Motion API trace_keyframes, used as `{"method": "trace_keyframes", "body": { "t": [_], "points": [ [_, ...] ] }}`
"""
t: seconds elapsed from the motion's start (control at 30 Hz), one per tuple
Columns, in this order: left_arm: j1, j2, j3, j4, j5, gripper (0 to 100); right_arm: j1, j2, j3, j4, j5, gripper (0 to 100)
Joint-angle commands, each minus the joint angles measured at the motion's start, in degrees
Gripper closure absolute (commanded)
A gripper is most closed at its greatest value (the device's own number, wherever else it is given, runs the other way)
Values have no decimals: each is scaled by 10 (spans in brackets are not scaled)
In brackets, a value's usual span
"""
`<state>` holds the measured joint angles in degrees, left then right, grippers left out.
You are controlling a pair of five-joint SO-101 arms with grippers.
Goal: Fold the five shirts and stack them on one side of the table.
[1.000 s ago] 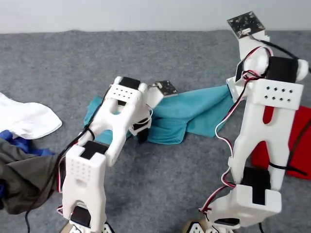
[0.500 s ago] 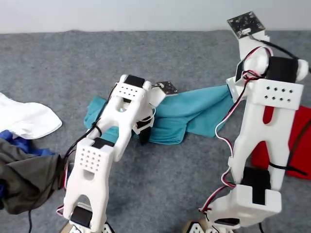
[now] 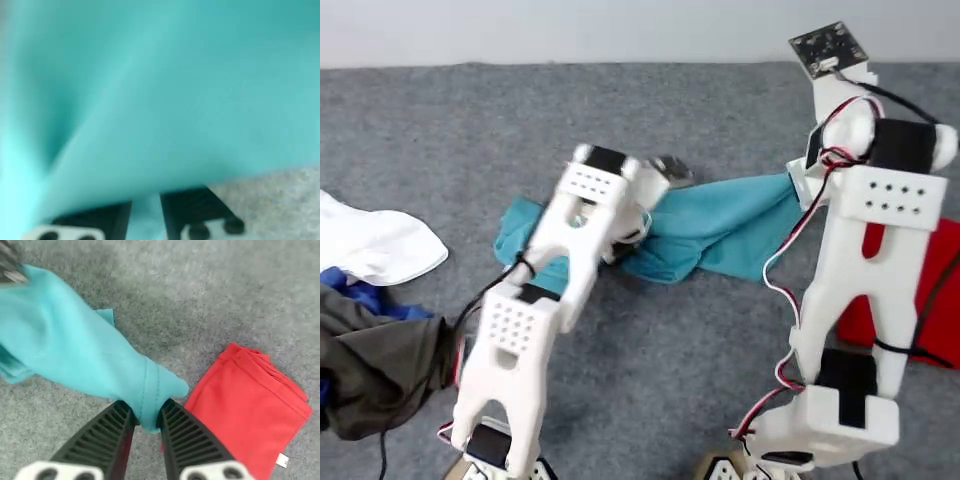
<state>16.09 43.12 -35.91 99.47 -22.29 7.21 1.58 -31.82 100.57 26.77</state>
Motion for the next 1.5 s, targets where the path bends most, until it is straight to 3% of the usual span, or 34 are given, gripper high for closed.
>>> {"method": "trace_keyframes", "body": {
  "t": [0.0,0.27,0.6,1.13,1.47],
  "points": [
    [-21,-196,44,11,5,987,23,-31,-11,21,0,988],
    [-91,-482,113,11,4,987,51,-65,-11,23,1,988],
    [-145,-661,105,-33,3,987,-5,-223,-11,19,42,988],
    [-175,-702,-103,-242,-147,987,-7,-400,-14,-152,121,988],
    [-175,-702,-205,-249,-236,987,-5,-457,-11,-125,213,988]
  ]
}}
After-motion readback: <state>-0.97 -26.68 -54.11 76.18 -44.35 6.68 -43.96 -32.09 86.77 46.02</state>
